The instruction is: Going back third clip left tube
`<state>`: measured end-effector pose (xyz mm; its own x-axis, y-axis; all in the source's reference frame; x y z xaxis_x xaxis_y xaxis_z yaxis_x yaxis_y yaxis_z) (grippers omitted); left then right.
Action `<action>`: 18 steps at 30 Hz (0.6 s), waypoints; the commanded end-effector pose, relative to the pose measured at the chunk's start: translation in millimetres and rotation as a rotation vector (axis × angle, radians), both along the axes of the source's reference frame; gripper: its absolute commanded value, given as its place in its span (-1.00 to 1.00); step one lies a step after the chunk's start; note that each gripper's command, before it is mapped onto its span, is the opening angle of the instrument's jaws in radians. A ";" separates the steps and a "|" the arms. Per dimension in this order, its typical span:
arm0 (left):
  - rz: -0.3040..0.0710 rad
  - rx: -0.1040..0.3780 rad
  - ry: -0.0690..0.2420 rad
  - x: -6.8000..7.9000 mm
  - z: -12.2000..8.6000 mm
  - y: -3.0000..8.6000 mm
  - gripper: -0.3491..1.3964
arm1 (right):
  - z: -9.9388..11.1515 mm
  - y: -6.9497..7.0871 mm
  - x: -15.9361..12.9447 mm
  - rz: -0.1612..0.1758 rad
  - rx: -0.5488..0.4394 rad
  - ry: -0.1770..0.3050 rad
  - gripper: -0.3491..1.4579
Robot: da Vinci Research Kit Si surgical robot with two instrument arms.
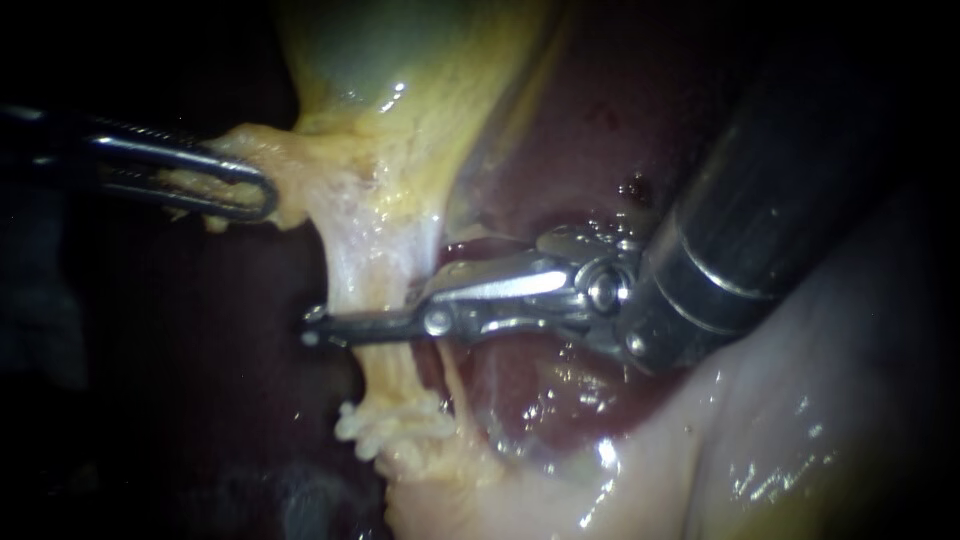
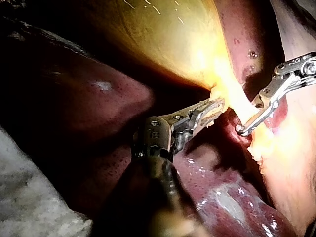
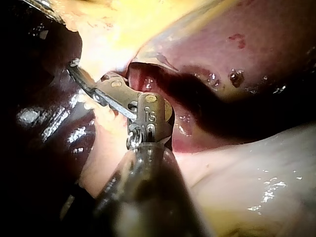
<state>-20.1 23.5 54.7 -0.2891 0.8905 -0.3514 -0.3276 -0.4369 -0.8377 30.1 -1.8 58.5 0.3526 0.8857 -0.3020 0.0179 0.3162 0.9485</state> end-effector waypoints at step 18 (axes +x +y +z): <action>0.000 0.001 0.000 0.1 -0.2 0.0 -1.00 | 0.8 -0.3 1.1 0.017 -0.112 0.059 -0.10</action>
<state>-20.0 23.5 54.5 -0.2889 0.8908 -0.3507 -0.3284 -0.4363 -0.8377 31.3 -2.1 59.4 0.3103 0.8520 -0.4217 0.0732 0.4209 0.9042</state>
